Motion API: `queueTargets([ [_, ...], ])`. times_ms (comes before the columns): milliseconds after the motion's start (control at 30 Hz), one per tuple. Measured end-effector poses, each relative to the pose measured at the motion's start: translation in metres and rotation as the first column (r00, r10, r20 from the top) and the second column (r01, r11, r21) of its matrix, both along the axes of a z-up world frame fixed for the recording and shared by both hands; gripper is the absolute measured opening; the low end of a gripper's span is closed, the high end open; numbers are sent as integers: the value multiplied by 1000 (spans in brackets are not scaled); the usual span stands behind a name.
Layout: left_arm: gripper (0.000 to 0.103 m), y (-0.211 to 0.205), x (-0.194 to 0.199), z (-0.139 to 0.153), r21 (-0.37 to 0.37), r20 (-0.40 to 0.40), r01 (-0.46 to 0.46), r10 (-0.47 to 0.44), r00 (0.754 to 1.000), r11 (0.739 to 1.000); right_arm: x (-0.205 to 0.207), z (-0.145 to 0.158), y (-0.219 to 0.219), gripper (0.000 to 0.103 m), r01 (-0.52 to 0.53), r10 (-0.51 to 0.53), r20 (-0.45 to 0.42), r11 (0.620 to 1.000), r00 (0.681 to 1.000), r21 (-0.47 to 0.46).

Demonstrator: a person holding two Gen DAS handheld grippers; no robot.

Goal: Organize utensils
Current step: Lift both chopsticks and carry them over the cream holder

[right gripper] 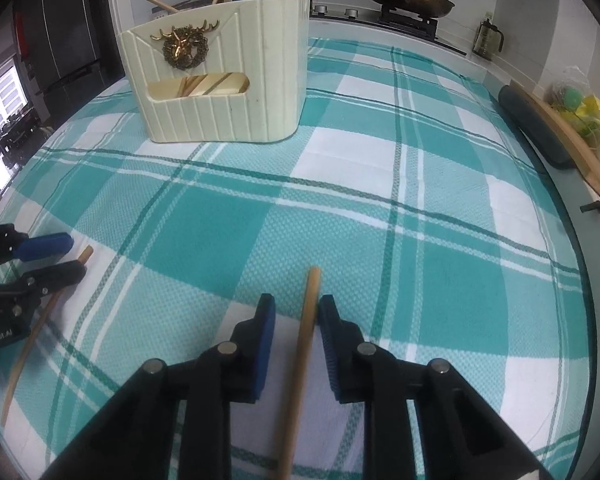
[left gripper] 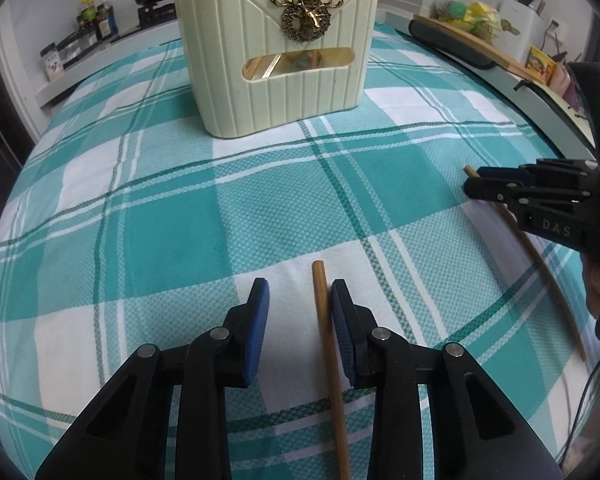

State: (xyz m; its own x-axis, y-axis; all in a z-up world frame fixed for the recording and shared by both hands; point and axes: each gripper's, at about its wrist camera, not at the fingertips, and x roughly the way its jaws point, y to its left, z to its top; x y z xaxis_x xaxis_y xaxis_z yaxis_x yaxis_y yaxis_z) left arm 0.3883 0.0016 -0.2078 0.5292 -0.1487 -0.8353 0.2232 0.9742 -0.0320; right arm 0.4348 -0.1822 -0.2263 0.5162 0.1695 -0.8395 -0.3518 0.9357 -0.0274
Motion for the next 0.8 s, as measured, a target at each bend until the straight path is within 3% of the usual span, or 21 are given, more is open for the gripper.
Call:
queueTargets([
  [133, 8, -4, 3, 0, -13, 8, 9, -9, 1000, 1000, 12, 0, 4, 9, 25, -25, 7, 1000, 1000, -1],
  [267, 4, -2, 5, 4, -24, 16, 0, 0, 1000, 1000, 19, 1, 2, 6, 58, -58, -9, 998, 998, 35],
  [367, 4, 6, -3, 23, -50, 65, -18, 21, 998, 999, 15, 10, -5, 6, 83, -83, -8, 991, 997, 110],
  [600, 4, 23, -34, 99, -123, 211, -10, 36, 977, 992, -27, 83, -10, 6, 33, -63, 120, 971, 991, 236],
  [800, 4, 29, -70, 151, -182, 321, 30, 31, 947, 983, -78, 145, -9, 6, -47, -24, 249, 960, 968, 277],
])
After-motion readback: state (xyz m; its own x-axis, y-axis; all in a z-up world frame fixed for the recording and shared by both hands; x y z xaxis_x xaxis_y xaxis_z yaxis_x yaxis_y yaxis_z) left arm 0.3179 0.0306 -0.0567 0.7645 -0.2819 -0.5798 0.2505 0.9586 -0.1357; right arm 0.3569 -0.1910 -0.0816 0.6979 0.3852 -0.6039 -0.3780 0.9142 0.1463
